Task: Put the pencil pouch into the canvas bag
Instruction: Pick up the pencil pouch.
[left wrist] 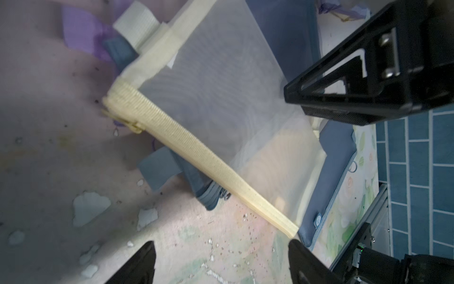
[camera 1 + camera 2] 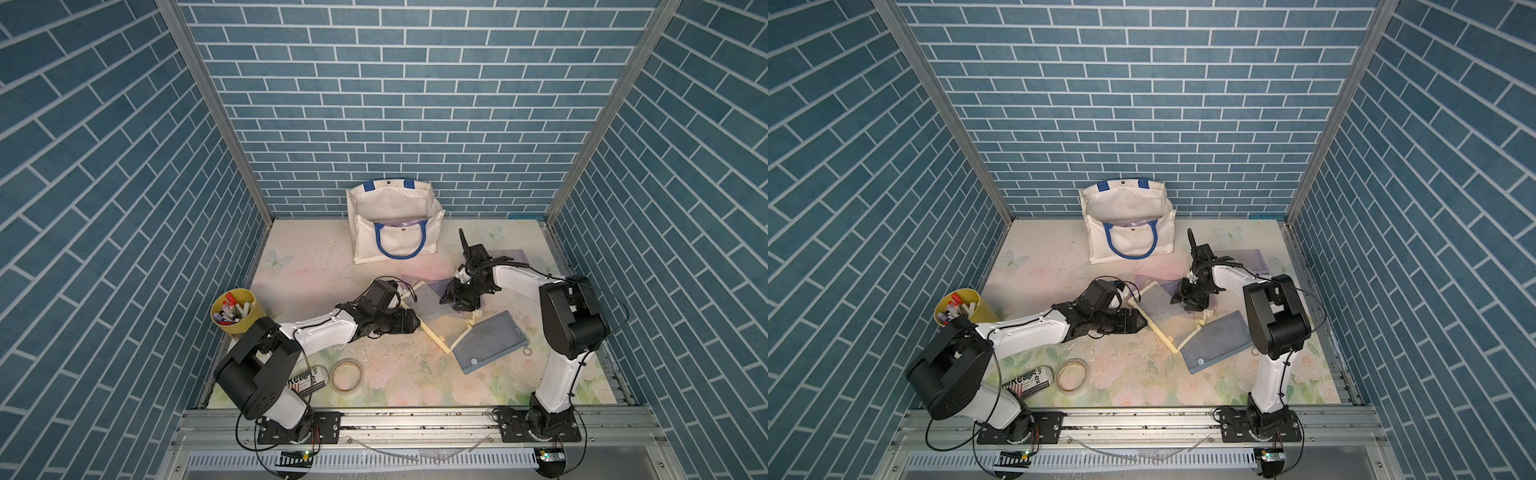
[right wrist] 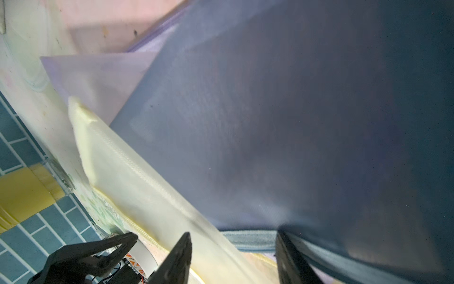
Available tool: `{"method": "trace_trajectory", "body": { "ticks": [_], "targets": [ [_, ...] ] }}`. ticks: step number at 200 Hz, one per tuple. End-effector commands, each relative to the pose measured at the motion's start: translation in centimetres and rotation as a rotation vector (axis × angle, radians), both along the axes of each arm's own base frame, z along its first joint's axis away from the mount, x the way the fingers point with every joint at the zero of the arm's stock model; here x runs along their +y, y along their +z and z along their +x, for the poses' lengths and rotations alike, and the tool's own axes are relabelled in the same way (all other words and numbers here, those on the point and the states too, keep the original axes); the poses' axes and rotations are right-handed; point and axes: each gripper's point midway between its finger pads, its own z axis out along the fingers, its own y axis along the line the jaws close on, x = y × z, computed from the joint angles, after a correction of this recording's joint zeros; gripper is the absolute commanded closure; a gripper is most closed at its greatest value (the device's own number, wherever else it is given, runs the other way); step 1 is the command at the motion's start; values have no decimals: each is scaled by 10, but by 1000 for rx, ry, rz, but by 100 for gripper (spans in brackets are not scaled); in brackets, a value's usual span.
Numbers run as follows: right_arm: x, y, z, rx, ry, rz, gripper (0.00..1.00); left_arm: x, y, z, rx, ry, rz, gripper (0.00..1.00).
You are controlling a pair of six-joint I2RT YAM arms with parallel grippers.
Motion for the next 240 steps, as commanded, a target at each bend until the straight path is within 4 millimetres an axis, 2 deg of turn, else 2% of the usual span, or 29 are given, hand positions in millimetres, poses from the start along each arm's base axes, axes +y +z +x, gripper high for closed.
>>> {"method": "trace_trajectory", "body": {
  "ticks": [1, 28, 48, 65, 114, 178, 197, 216, 240],
  "targets": [
    [9, 8, -17, -2, 46, 53, 49, -11, 13, 25, -21, 93, -135, 16],
    [16, 5, -21, 4, 42, 91, 52, -13, -2, 40, 0, 156, -180, 18],
    [24, 7, -21, -3, 51, 118, 55, -17, -14, 43, 28, 154, -171, 20],
    [29, 11, -20, -14, 63, 137, 58, -20, -16, 45, 36, 159, -191, 23],
    [43, 15, -16, -25, 72, 180, 76, -19, -11, 42, 32, 152, -188, 29],
    [55, 30, -12, -52, 97, 248, 100, -18, 6, 42, 9, 134, -203, 30],
    [55, 46, -12, -82, 101, 263, 100, -10, 7, 41, 8, 131, -178, 30],
    [56, 71, -13, -139, 107, 304, 100, 10, 6, 42, 9, 146, -149, 25],
    [60, 111, -16, -205, 136, 394, 100, 33, 32, 45, -44, 178, -247, 19]
  ]
}}
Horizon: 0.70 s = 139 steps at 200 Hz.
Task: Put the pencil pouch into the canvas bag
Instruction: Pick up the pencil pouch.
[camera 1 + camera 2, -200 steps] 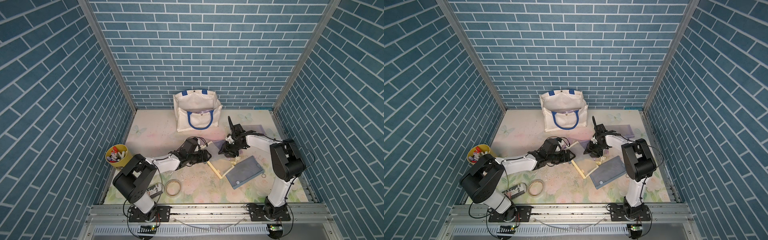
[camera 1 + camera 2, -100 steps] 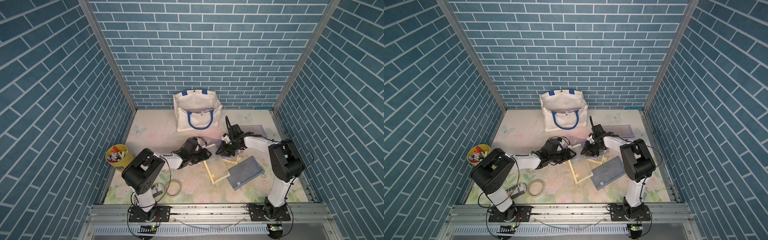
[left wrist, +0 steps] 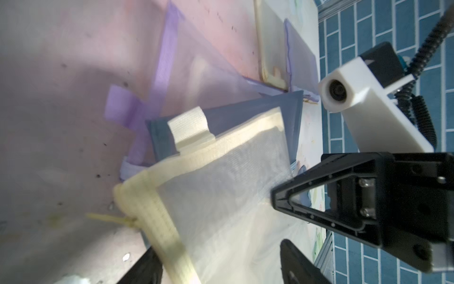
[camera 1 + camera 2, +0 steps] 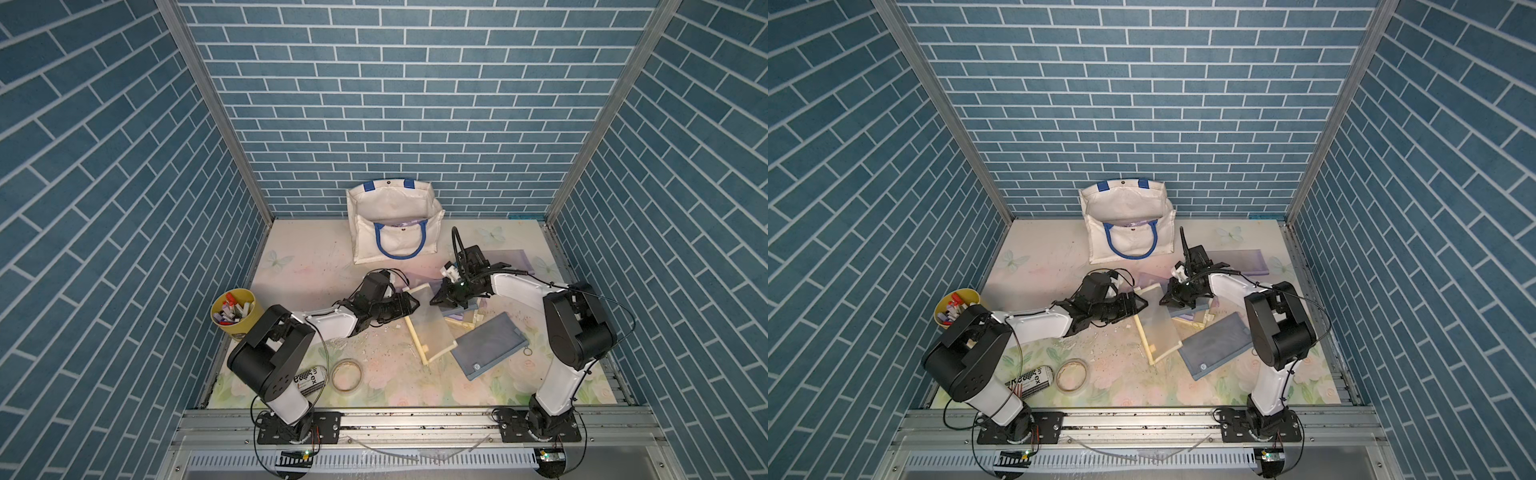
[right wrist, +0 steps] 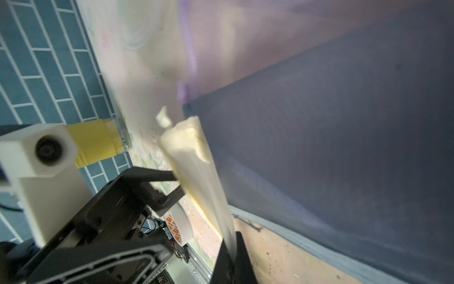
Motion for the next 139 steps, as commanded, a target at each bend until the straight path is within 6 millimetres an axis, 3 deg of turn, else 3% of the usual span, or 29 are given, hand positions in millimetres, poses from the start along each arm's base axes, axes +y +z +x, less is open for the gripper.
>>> {"method": "trace_trajectory", "body": {
  "ticks": [1, 36, 75, 106, 139],
  "targets": [
    [8, 57, -2, -101, 31, 128, 100, 23, 18, -3, -42, 8, -52, 18],
    [13, 114, 1, -195, 57, 260, 100, 25, 93, -12, -238, -80, -180, 5],
    [22, 186, 11, -327, 63, 407, 100, 30, 157, -11, -399, -54, -361, 3],
    [27, 230, 19, -398, 52, 511, 100, 23, 184, -7, -450, -99, -389, 3],
    [29, 255, 25, -437, 29, 575, 100, 21, 194, 1, -486, -89, -406, 4]
  ]
}}
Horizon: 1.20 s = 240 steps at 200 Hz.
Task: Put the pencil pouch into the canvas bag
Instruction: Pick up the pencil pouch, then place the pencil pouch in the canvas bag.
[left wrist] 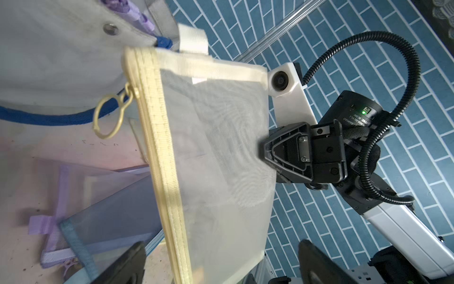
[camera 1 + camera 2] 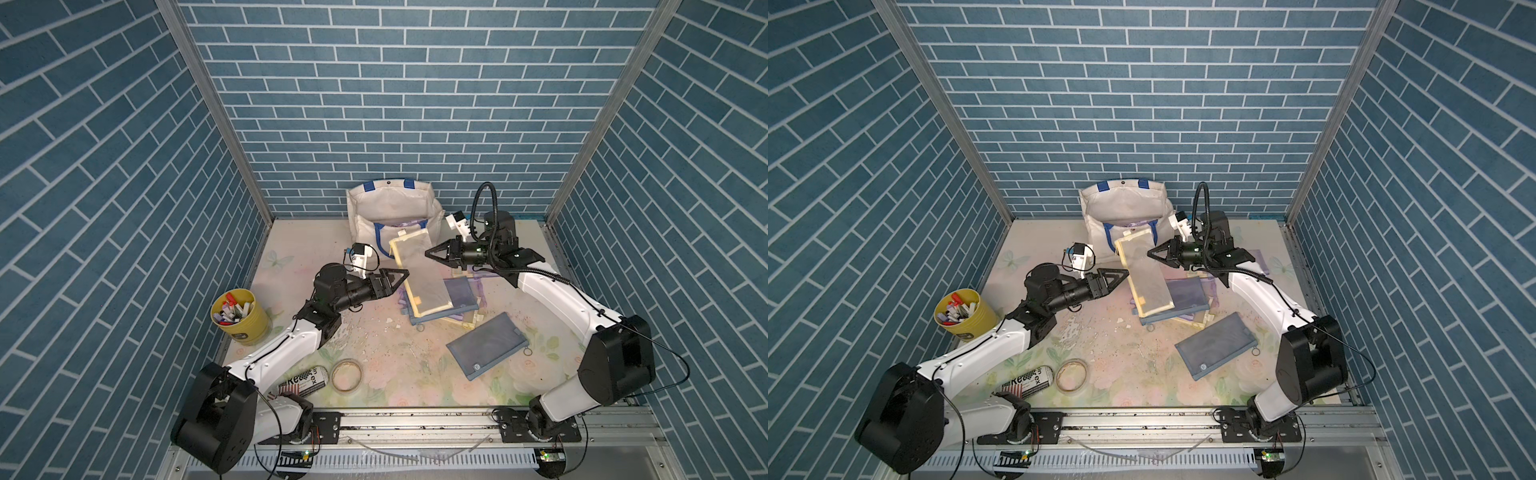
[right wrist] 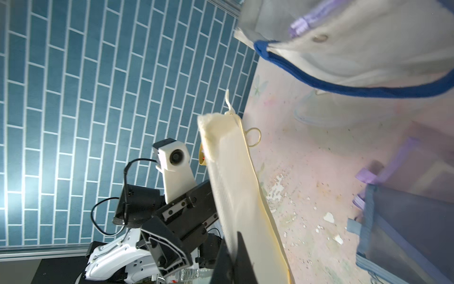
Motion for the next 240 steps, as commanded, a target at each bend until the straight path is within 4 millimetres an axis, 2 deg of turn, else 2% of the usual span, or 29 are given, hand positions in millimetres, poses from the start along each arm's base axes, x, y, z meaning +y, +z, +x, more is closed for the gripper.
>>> {"method": "trace_trajectory", "body": {
  "ticks": [1, 5, 33, 54, 77, 119, 147, 203, 231, 240],
  "targets": [
    [2, 56, 2, -88, 3, 121, 100, -4, 27, 7, -80, -12, -48, 4],
    [3, 58, 2, -90, 2, 129, 100, -5, 35, 9, -97, -15, -58, 4],
    [3, 65, 2, -93, 0, 160, 100, -14, 51, 21, -135, -36, -102, 11],
    [3, 70, 2, -94, -1, 188, 100, -19, 55, 30, -147, -44, -138, 15],
    [2, 73, -1, -92, 4, 194, 100, -22, 60, 35, -163, -48, -152, 27],
    [-1, 75, -5, -100, -12, 180, 100, -27, 67, 34, -181, -81, -140, 78],
    [-4, 79, -6, -111, -19, 168, 100, -25, 66, 32, -190, -78, -110, 100],
    [-10, 87, -4, -137, -38, 143, 100, -21, 68, 29, -223, -76, -11, 100],
    [-13, 86, 1, -131, -50, 122, 100, -12, 70, 35, -241, -43, 45, 100],
    [-13, 85, 3, -132, -55, 109, 88, -9, 71, 37, -247, -34, 69, 100]
  ]
}}
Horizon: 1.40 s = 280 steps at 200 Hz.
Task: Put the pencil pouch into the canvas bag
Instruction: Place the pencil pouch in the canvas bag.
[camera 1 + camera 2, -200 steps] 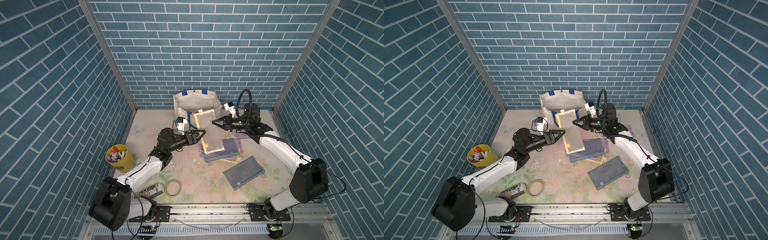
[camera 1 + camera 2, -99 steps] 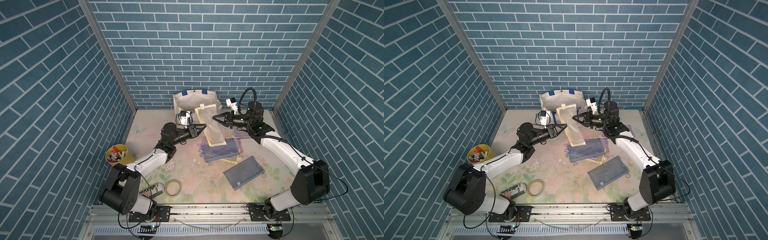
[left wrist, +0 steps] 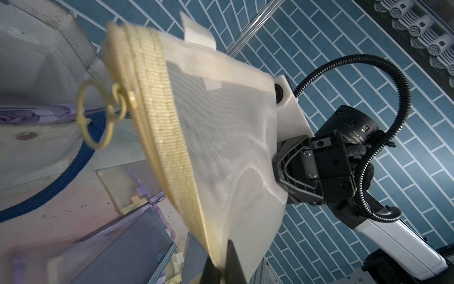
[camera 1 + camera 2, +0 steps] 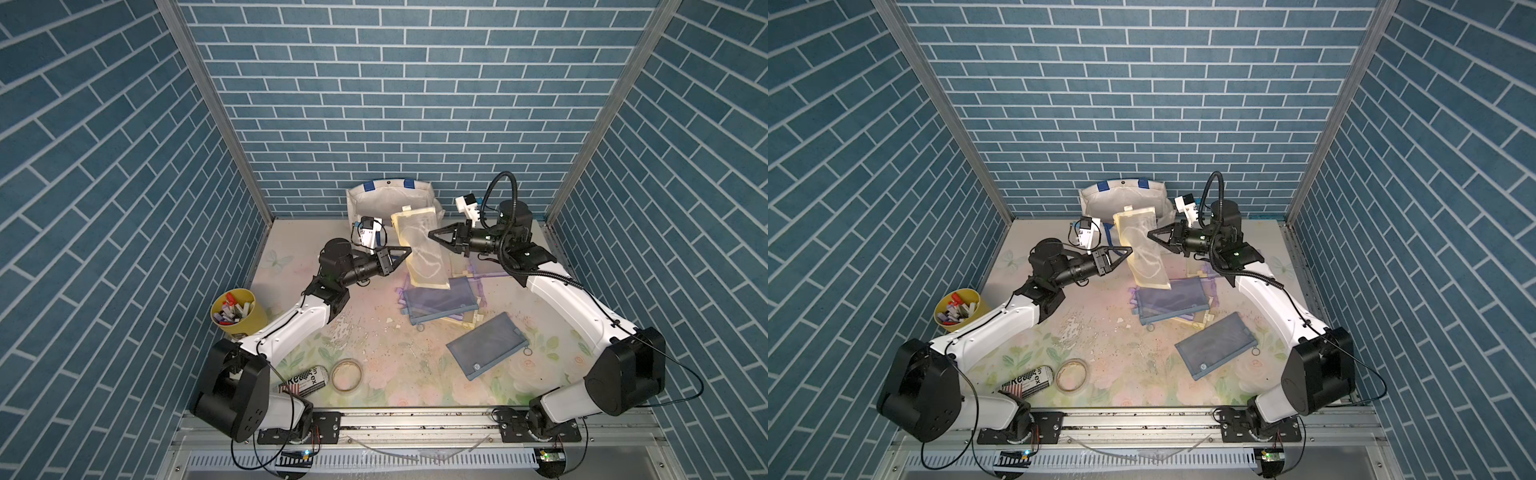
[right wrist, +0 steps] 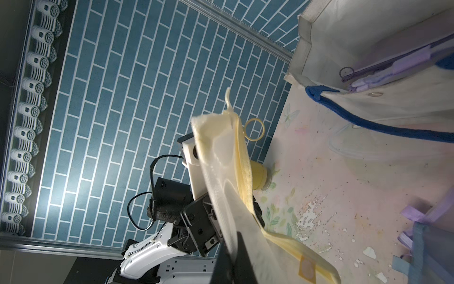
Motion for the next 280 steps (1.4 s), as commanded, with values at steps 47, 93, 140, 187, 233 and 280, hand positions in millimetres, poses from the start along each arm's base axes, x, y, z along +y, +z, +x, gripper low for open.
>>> {"method": "trace_trajectory", "body": {
  "ticks": [47, 93, 140, 187, 233, 280],
  "targets": [
    [-29, -9, 19, -5, -156, -231, 52, 47, 14, 34, -156, 211, 534, 100],
    [-59, -23, 19, 3, -243, -431, 40, 82, 67, 117, -370, 511, 969, 100],
    [-85, -50, 15, 127, -303, -516, 40, 63, 104, 204, -590, 707, 1259, 100],
    [-98, -63, 3, 170, -298, -538, 39, 47, 70, 245, -640, 740, 1412, 100],
    [-112, -68, 1, 187, -300, -521, 40, 38, 19, 255, -603, 680, 1471, 100],
    [-121, -60, 6, 177, -332, -485, 41, 30, -26, 258, -565, 591, 1494, 100]
  ]
}}
